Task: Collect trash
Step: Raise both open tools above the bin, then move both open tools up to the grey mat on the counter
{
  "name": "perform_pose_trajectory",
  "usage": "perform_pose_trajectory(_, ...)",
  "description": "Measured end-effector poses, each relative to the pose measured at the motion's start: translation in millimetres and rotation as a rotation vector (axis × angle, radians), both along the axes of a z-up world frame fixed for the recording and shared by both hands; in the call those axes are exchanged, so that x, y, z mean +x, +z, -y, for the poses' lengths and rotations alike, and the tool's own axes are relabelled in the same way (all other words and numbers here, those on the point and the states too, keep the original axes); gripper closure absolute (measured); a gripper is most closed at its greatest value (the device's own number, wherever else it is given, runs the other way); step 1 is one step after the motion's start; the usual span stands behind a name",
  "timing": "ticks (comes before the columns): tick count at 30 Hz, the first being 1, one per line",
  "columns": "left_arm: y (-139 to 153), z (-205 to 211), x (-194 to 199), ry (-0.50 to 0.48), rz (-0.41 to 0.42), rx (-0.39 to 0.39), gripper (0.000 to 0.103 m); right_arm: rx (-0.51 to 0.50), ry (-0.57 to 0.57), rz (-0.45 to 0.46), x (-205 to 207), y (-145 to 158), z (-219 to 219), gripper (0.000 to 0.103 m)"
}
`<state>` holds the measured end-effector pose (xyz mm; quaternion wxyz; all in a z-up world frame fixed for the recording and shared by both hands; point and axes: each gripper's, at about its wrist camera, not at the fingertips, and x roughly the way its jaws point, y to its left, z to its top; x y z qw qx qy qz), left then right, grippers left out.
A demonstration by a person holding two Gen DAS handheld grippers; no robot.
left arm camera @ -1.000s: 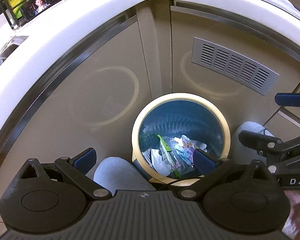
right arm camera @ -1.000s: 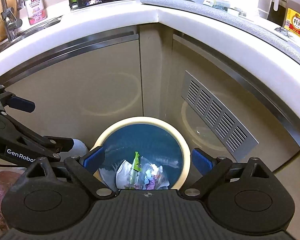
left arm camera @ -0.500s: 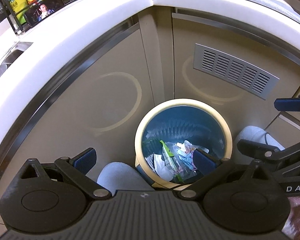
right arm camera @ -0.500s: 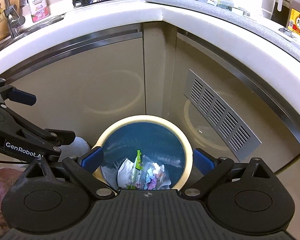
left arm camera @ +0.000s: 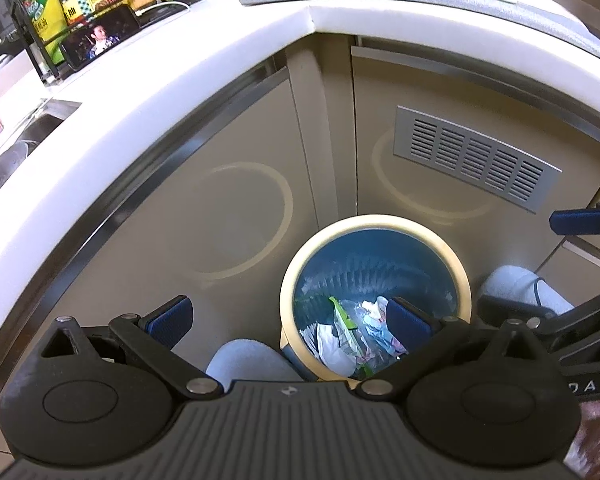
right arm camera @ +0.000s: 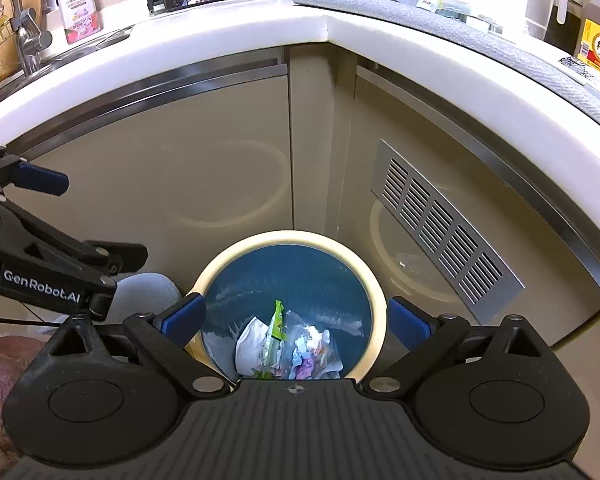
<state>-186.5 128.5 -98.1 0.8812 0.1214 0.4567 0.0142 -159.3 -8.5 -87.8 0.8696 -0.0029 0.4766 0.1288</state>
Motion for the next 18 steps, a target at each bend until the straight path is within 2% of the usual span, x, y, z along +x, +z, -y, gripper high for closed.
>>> perform_pose_trajectory(6, 8.4, 0.7, -1.3, -0.004, 0.046, 0.013, 0.0, -0.008, 0.005, 0.012, 0.2, 1.7, -0.8, 0.005)
perform_pose_trajectory(11, 18.4, 0.8, -0.9, -0.01, 0.092, 0.035, 0.0, -0.021, -0.006, 0.063, 0.4, 9.7, 1.0, 0.005)
perform_pose_trajectory(18, 34.1, -4.2, 5.7, -0.01, 0.116, 0.002, 0.0, 0.022, -0.066, 0.115, 16.8, 31.1, 15.1, 0.005)
